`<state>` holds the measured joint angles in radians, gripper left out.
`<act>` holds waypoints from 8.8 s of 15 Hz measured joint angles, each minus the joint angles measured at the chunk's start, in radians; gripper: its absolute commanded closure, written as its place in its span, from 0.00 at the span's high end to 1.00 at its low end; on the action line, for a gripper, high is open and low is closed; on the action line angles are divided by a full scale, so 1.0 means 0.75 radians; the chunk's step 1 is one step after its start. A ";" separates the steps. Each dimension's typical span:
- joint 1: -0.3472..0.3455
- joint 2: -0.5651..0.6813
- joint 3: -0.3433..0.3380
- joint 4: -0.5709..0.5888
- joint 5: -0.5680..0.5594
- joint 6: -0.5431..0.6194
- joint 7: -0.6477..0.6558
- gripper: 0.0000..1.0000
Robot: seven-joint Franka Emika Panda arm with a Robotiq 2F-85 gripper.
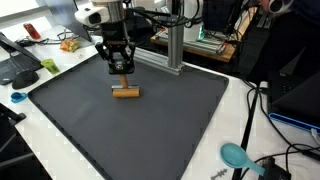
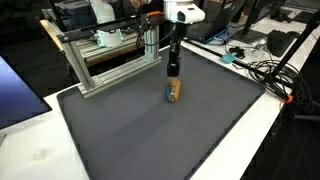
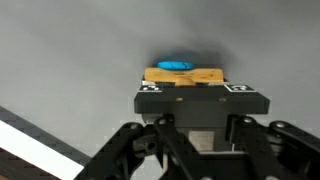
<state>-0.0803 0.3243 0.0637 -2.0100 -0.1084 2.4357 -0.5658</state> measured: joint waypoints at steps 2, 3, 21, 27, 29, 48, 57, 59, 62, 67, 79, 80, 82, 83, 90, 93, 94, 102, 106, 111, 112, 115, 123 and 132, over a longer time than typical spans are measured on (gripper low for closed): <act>-0.002 -0.005 -0.003 -0.007 0.000 0.000 -0.006 0.23; -0.003 -0.006 -0.003 -0.009 0.000 0.000 -0.011 0.23; -0.009 -0.030 -0.019 -0.042 0.000 -0.001 -0.080 0.23; -0.009 -0.037 -0.024 -0.052 0.000 0.000 -0.098 0.23; -0.009 -0.039 -0.026 -0.055 0.000 0.000 -0.103 0.23; -0.014 -0.066 -0.039 -0.092 0.000 0.000 -0.178 0.23; -0.015 -0.077 -0.047 -0.106 0.000 0.000 -0.186 0.23; -0.014 -0.077 -0.049 -0.108 0.000 0.000 -0.187 0.23; -0.014 -0.078 -0.050 -0.109 0.000 0.000 -0.187 0.23; -0.014 -0.080 -0.053 -0.113 -0.001 0.000 -0.187 0.23; -0.014 -0.092 -0.060 -0.131 -0.002 0.007 -0.187 0.23; -0.014 -0.093 -0.060 -0.132 -0.002 0.008 -0.187 0.23; -0.014 -0.094 -0.061 -0.135 -0.002 0.010 -0.187 0.23; -0.014 -0.095 -0.062 -0.136 -0.002 0.011 -0.187 0.23; -0.017 -0.102 -0.066 -0.145 0.000 0.013 -0.205 0.23; -0.017 -0.105 -0.068 -0.150 0.000 0.013 -0.205 0.23; -0.017 -0.106 -0.070 -0.152 0.000 0.013 -0.205 0.23; -0.033 -0.121 -0.074 -0.170 0.012 0.013 -0.224 0.23; -0.041 -0.141 -0.088 -0.193 0.011 0.008 -0.226 0.23; -0.073 -0.180 -0.152 -0.244 -0.038 -0.105 -0.258 0.23; -0.079 -0.186 -0.164 -0.248 -0.051 -0.135 -0.261 0.23; -0.088 -0.188 -0.199 -0.240 -0.079 -0.248 -0.258 0.23; -0.143 -0.112 -0.224 -0.067 0.148 -0.453 -0.059 0.23; -0.113 -0.192 -0.219 -0.004 0.248 -0.388 0.518 0.23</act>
<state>-0.1653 0.1804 -0.1006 -2.0132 0.0775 2.1447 -0.1776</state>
